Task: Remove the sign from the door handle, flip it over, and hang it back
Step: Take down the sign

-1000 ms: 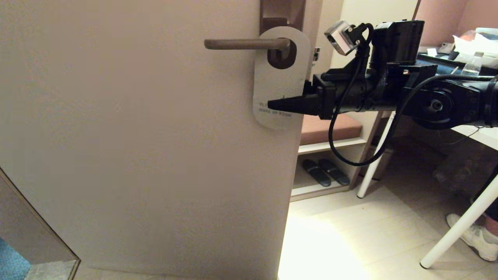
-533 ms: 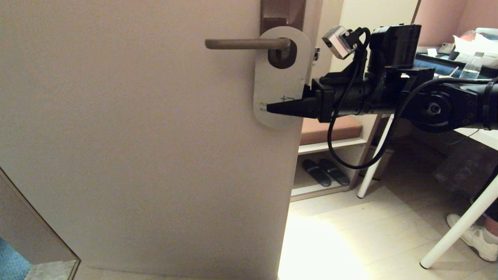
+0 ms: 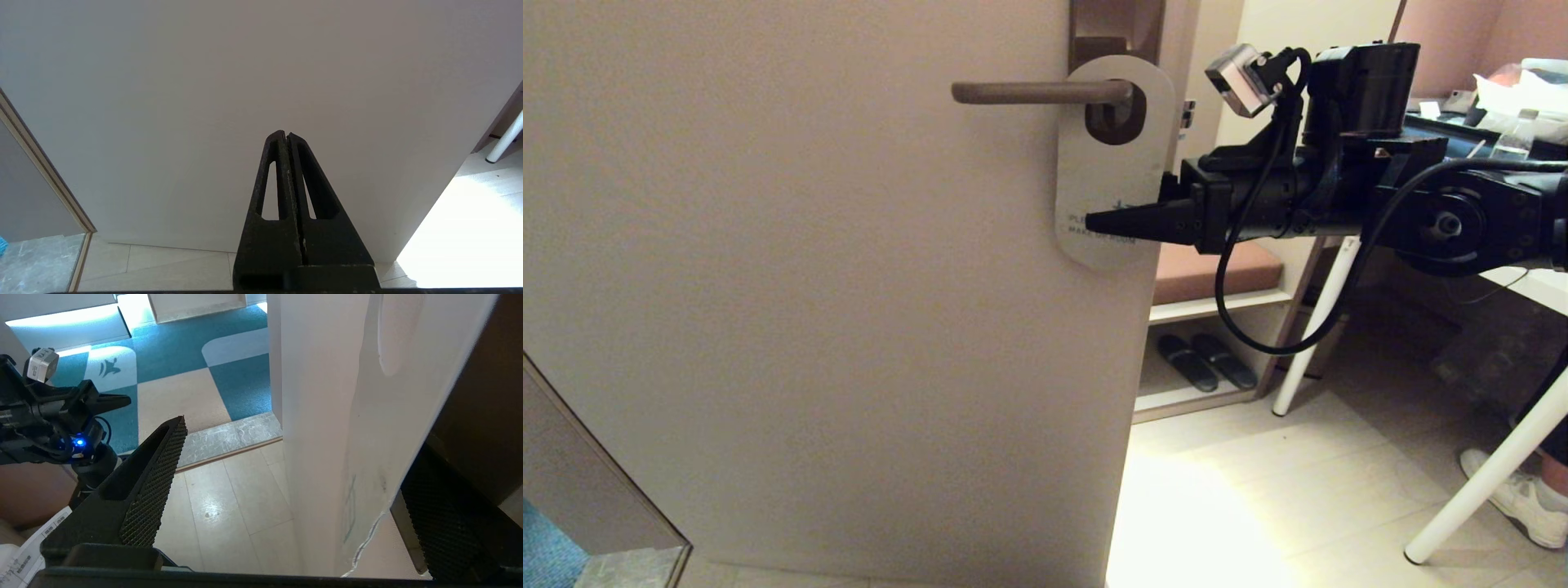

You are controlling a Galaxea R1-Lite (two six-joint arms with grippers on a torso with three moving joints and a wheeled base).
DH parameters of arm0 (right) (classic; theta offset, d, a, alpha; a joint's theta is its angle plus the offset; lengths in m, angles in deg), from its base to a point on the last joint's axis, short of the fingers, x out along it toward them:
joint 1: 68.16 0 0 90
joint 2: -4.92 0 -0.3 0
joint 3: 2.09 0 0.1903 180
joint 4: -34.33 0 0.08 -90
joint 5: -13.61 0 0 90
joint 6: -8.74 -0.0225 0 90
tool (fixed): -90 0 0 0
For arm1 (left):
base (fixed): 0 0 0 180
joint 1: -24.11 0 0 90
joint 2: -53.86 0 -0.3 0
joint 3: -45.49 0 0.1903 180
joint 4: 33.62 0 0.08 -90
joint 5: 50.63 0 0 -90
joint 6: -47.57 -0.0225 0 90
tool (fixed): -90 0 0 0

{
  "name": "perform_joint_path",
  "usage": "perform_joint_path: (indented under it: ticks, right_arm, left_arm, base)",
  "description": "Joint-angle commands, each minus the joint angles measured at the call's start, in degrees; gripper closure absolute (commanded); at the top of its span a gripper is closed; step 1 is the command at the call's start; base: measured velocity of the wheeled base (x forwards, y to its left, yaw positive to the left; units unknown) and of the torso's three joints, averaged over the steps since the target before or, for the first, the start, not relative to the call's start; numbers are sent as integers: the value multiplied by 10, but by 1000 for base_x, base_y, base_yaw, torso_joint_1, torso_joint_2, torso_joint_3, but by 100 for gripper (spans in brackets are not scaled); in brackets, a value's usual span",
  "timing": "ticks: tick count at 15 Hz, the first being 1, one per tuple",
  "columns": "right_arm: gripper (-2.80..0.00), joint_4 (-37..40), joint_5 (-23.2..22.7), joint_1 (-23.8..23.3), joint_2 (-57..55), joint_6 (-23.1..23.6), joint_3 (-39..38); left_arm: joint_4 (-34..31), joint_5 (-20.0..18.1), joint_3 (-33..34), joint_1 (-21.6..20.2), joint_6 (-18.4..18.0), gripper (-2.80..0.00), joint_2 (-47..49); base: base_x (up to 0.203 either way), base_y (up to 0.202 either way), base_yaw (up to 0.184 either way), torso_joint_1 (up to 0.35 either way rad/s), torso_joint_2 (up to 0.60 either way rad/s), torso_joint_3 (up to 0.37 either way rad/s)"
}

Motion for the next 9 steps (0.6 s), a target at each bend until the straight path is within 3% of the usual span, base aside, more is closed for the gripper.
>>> perform_joint_path:
  ticks: [1,2,9]
  right_arm:
    - [-280,-1,-3,0,3,0,0]
    - [0,-1,-3,0,5,1,0]
    - [0,-2,-2,0,13,4,-7]
  left_arm:
    - [0,0,0,0,1,0,0]
    - [0,0,0,0,1,0,0]
    - [0,0,0,0,0,0,0]
  base:
    - [0,0,0,0,0,0]
    - [0,0,0,0,0,0]
    - [0,0,0,0,0,0]
